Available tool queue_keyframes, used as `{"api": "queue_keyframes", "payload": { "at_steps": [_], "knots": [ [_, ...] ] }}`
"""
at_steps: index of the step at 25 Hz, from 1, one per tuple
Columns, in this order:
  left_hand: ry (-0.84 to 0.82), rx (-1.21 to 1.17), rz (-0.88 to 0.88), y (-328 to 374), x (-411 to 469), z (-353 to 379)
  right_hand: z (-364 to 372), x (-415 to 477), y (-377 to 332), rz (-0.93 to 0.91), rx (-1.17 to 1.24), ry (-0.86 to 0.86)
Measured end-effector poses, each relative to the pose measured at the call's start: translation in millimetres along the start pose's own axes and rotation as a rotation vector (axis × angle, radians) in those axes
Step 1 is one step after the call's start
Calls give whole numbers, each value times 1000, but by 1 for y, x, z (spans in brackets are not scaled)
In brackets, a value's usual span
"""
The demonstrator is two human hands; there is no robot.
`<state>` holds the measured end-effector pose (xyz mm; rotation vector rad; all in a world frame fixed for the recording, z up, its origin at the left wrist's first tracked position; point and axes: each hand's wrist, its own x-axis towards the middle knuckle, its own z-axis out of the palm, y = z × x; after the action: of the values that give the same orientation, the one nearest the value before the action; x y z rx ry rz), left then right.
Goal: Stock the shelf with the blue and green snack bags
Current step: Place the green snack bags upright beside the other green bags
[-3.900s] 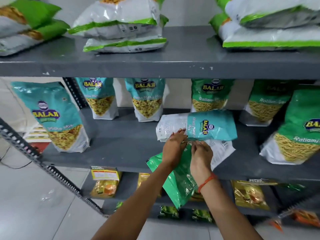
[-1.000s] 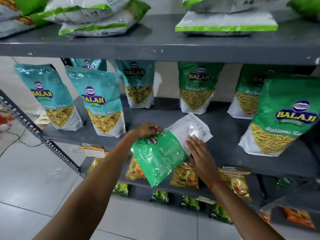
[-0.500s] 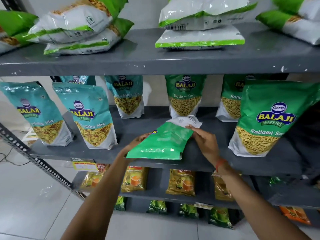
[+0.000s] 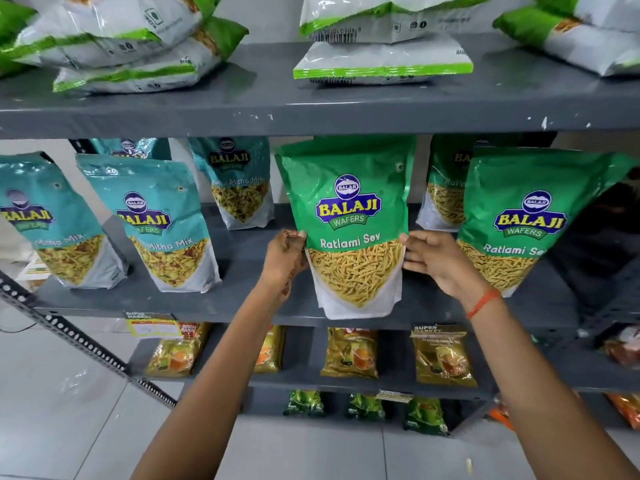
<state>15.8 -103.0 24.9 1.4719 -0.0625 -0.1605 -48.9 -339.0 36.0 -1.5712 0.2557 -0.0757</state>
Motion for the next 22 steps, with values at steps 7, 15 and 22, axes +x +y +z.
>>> {"api": "queue_keyframes", "payload": {
  "at_steps": [7, 15, 22],
  "knots": [
    [-91, 89, -59, 33, -46, -19, -18, -47, -20, 41, 1, -93],
    [-78, 25, -47, 22, -23, -24, 10, -23, -4, -17, -43, 10],
    [41, 22, 5, -15, 30, -23, 42, 55, 76, -198, -153, 183]
  ]
}}
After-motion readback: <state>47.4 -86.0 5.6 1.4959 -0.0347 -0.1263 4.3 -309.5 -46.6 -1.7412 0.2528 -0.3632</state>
